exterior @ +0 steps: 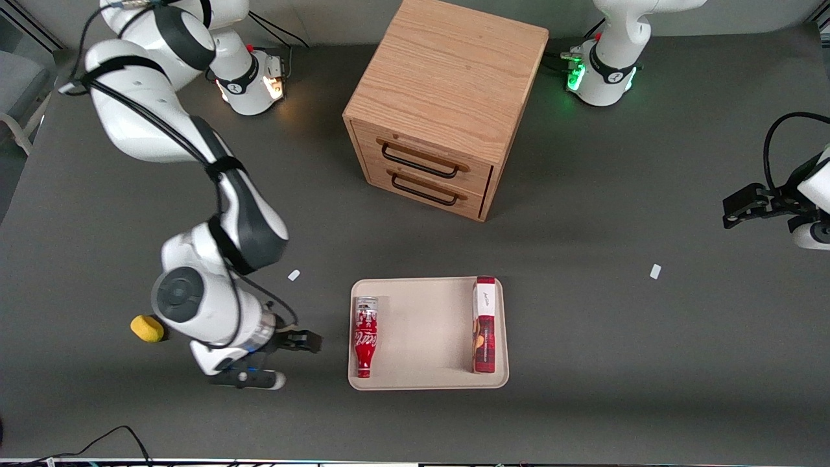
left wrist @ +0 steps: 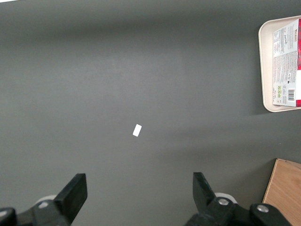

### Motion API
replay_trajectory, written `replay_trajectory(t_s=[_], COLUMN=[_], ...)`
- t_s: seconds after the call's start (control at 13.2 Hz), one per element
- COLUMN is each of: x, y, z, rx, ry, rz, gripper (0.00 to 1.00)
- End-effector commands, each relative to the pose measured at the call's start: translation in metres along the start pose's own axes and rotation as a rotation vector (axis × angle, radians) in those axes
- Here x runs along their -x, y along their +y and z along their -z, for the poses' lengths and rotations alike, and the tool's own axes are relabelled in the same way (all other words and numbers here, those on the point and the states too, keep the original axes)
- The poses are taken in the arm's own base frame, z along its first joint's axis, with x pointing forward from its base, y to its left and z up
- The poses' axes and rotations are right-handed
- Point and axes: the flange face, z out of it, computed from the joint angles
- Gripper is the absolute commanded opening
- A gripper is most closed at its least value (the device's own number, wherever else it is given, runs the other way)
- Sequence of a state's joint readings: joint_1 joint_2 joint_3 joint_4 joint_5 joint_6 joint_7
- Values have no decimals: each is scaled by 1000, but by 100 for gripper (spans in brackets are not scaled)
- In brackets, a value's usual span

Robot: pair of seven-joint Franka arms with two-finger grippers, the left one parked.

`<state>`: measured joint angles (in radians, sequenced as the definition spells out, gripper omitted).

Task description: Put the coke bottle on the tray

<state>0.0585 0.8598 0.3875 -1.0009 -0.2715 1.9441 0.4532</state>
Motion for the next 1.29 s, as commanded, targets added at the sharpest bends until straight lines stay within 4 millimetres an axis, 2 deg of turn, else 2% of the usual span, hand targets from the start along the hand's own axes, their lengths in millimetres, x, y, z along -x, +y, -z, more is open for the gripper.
replay_trajectory(t_s=[0.0,0.15,0.23,0.38,0.61,0.76,0.91,1.06,1.21], x=[32,59,75,107,147,182,216,224,219], y=[40,72,92,143,185,198,206,204,204], z=[48,88,110,147,202,238,256,268,274], rx=[81,147,120,74,100,107,98,77,73], ry=[-20,-20,-41,-72,-144,-133,-100,-81,-68], rz=[53,72,35,-9,-30,-52,-67,-59,-58], gripper=[100,100,100,100,100,100,100,100,100])
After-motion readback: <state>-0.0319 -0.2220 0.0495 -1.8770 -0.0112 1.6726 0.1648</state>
